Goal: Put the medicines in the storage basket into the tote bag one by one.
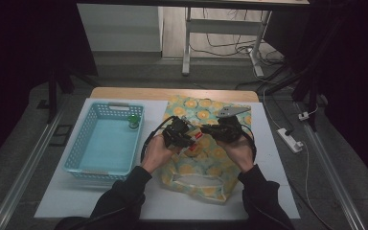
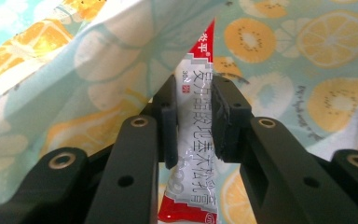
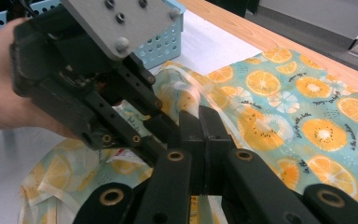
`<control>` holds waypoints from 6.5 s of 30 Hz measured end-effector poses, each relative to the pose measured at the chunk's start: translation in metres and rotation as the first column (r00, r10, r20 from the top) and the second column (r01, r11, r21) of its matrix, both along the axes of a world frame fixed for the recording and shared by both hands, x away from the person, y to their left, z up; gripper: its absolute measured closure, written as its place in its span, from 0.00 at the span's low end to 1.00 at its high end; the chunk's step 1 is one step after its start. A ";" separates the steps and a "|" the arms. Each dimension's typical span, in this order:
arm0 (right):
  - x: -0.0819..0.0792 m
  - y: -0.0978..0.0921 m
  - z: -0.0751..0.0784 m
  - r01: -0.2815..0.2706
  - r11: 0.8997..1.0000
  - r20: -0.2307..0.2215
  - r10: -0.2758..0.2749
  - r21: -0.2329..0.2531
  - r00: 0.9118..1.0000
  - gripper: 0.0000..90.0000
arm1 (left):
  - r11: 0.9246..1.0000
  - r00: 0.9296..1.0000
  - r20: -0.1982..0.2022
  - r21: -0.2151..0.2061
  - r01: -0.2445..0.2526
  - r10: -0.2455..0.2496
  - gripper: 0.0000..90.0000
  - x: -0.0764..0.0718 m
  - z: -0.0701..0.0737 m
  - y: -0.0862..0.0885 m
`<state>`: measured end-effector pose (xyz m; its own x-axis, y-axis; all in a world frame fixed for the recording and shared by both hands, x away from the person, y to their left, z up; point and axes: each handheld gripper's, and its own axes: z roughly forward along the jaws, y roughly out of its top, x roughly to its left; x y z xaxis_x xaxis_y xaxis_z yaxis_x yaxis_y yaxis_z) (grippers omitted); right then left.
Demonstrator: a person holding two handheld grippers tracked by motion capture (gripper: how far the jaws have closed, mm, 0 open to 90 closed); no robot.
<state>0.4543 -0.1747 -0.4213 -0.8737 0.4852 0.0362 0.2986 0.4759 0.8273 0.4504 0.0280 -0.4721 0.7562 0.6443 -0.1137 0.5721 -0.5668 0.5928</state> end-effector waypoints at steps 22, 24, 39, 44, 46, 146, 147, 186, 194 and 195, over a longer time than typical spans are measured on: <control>0.002 -0.001 -0.003 0.010 1.000 0.003 -0.010 -0.009 1.000 1.00 | 0.998 0.998 0.042 0.027 -0.057 0.055 0.80 0.018 -0.017 -0.005; 0.002 -0.001 -0.003 0.008 1.000 0.002 -0.008 -0.010 1.000 1.00 | 0.998 0.998 0.042 0.027 -0.055 0.054 0.80 0.019 -0.019 -0.006; 0.003 -0.003 -0.002 0.011 1.000 0.001 -0.011 -0.008 1.000 1.00 | 0.998 0.998 0.042 -0.038 -0.039 0.041 0.49 0.011 -0.010 0.004; 0.003 -0.003 -0.003 0.012 1.000 -0.003 -0.012 -0.009 1.000 1.00 | 0.997 1.000 0.028 -0.074 -0.007 0.009 0.38 0.005 -0.005 0.010; 0.003 -0.002 -0.003 0.011 1.000 -0.003 -0.011 -0.009 1.000 1.00 | 0.996 1.000 0.028 -0.086 0.008 -0.006 0.34 0.001 -0.002 0.012; 0.003 -0.004 -0.002 0.008 1.000 0.001 -0.008 -0.009 1.000 1.00 | 0.937 0.938 -0.044 0.080 -0.340 0.345 0.46 0.059 -0.020 0.198; 0.003 -0.004 -0.002 0.008 1.000 0.001 -0.008 -0.009 1.000 1.00 | 0.934 0.934 -0.054 0.082 -0.349 0.354 0.50 0.059 -0.020 0.198; 0.003 -0.005 -0.001 0.012 1.000 0.001 -0.012 -0.005 1.000 1.00 | 0.949 0.949 0.025 -0.012 -0.315 0.315 0.58 0.013 0.055 0.200; 0.003 -0.004 -0.001 0.011 1.000 0.000 -0.011 -0.005 1.000 1.00 | 0.965 0.964 0.060 -0.043 -0.257 0.259 0.58 -0.001 0.076 0.184; 0.003 -0.004 -0.001 0.012 1.000 0.001 -0.012 -0.004 1.000 1.00 | 0.968 0.966 0.061 -0.040 -0.247 0.250 0.58 -0.003 0.077 0.181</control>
<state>0.4571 -0.1787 -0.4226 -0.8678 0.4957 0.0336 0.3037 0.4758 0.8254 0.4476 0.2093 -0.3952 0.5793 0.8098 -0.0932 0.6520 -0.3917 0.6492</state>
